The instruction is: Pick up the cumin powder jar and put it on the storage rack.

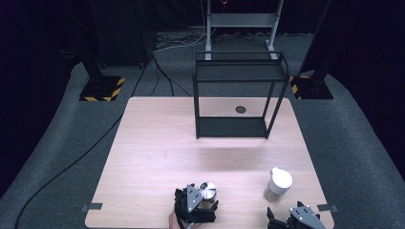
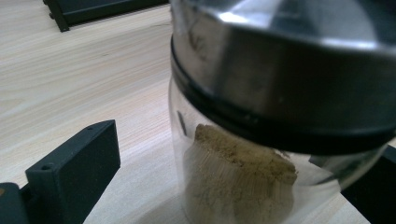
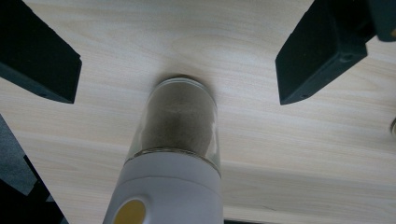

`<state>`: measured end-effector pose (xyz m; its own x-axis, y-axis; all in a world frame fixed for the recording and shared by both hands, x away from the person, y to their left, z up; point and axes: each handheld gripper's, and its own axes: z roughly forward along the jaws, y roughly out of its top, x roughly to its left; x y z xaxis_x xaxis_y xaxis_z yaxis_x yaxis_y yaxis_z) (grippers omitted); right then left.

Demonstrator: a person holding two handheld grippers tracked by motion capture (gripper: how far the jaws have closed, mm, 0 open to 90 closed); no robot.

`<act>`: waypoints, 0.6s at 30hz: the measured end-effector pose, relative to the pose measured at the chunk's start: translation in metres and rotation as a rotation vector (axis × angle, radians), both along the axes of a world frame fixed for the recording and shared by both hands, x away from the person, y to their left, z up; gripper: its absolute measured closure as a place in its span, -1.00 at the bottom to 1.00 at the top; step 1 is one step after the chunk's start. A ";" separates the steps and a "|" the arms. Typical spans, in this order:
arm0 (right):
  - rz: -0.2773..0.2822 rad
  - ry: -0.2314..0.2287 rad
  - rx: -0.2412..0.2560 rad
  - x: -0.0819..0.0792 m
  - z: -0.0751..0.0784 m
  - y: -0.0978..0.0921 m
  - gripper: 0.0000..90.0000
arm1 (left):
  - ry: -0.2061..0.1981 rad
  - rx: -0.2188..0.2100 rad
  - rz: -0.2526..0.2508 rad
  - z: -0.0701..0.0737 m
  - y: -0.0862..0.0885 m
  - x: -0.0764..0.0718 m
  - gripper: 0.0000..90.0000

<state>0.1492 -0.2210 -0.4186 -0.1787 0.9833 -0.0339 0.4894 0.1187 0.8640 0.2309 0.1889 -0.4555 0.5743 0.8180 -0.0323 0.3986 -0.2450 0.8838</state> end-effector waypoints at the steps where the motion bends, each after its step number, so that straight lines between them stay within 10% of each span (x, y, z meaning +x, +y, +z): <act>1: 0.001 -0.001 -0.001 0.000 0.000 0.000 -1.00 | 0.003 -0.018 -0.033 -0.001 0.005 0.002 -0.68; 2: 0.002 0.000 -0.003 0.000 0.000 0.000 -1.00 | -0.002 -0.024 -0.016 -0.001 0.003 0.000 -0.35; 18: -0.009 0.006 -0.008 0.000 0.001 0.000 -1.00 | -0.010 -0.012 -0.015 0.005 0.014 -0.008 -0.33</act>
